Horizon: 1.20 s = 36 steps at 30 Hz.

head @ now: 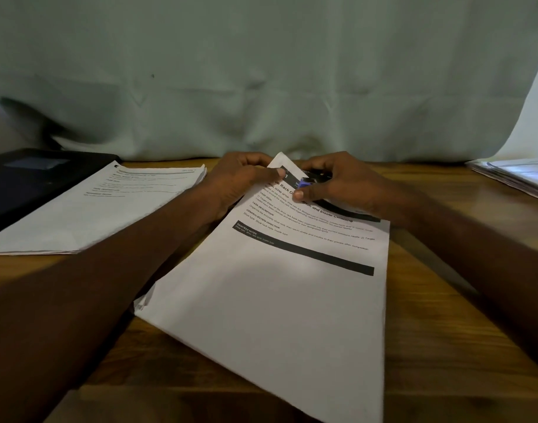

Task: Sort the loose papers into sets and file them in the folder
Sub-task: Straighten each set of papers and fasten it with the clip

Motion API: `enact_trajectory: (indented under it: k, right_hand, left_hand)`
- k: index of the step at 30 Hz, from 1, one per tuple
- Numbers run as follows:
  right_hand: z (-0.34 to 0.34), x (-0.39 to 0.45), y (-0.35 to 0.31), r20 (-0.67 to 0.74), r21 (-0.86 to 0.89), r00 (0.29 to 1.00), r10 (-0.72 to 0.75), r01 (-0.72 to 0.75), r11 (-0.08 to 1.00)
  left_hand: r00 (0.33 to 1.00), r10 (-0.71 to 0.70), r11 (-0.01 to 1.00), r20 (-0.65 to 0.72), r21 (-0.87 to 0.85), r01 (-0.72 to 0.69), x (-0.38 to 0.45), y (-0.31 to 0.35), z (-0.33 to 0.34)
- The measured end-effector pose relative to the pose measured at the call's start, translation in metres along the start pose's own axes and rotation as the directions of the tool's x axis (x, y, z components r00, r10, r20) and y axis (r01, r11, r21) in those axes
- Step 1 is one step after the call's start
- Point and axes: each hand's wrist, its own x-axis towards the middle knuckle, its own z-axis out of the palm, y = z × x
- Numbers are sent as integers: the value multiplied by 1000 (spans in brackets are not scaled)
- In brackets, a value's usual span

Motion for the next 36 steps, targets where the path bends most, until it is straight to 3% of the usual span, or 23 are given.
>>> enact_trajectory:
  k: [6, 14, 36]
  right_hand:
    - [11, 2, -6, -24, 2, 1000, -9, 9, 1000]
    - [4, 4, 1, -181, 25, 983, 33, -29, 999]
    - [6, 7, 4, -152, -51, 988, 18, -26, 998]
  left_hand:
    - [998, 39, 995, -50, 90, -35, 1, 1, 0]
    - [991, -55, 995, -124, 71, 64, 3, 4, -2]
    - [987, -89, 995, -133, 22, 93, 5, -1, -1]
